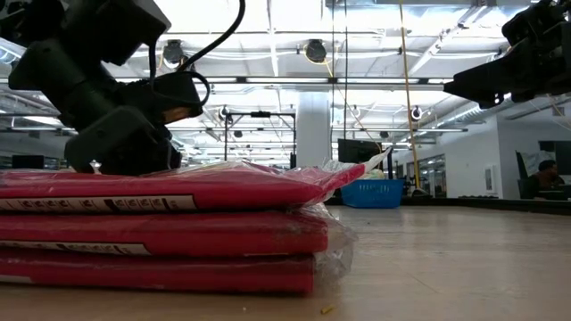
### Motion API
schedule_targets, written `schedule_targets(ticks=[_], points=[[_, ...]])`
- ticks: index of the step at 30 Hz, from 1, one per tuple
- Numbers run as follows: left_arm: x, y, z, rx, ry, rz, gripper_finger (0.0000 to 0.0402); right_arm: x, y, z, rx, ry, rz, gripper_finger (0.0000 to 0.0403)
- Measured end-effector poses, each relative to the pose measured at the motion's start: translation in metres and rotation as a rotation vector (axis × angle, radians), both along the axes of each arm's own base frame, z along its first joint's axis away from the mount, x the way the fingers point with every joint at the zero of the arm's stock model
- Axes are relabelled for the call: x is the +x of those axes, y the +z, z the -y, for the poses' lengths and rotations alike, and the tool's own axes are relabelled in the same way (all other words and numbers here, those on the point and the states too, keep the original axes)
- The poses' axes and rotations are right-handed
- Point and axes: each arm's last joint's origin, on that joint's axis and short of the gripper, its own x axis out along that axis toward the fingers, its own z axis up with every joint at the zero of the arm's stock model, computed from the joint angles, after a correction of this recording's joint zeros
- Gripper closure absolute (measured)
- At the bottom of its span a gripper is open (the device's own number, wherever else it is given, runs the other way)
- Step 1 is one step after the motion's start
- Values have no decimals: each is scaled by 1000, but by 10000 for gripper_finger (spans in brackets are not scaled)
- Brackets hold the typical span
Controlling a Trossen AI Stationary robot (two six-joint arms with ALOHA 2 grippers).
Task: Pick & Place Food Item
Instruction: Put the black food coloring bottle into the green bin
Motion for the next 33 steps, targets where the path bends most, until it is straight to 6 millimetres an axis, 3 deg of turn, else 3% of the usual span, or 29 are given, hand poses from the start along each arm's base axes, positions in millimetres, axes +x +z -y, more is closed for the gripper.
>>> schedule_targets(ticks=[8, 23, 33], points=[[0, 0, 0, -6, -9, -4, 244, 0, 0, 0, 0, 0, 0, 216], [0, 0, -1, -30, 87, 23, 282, 0, 0, 0, 0, 0, 0, 216], [10, 7, -2, -60, 78, 137, 322, 0, 0, 0, 0, 0, 0, 216]])
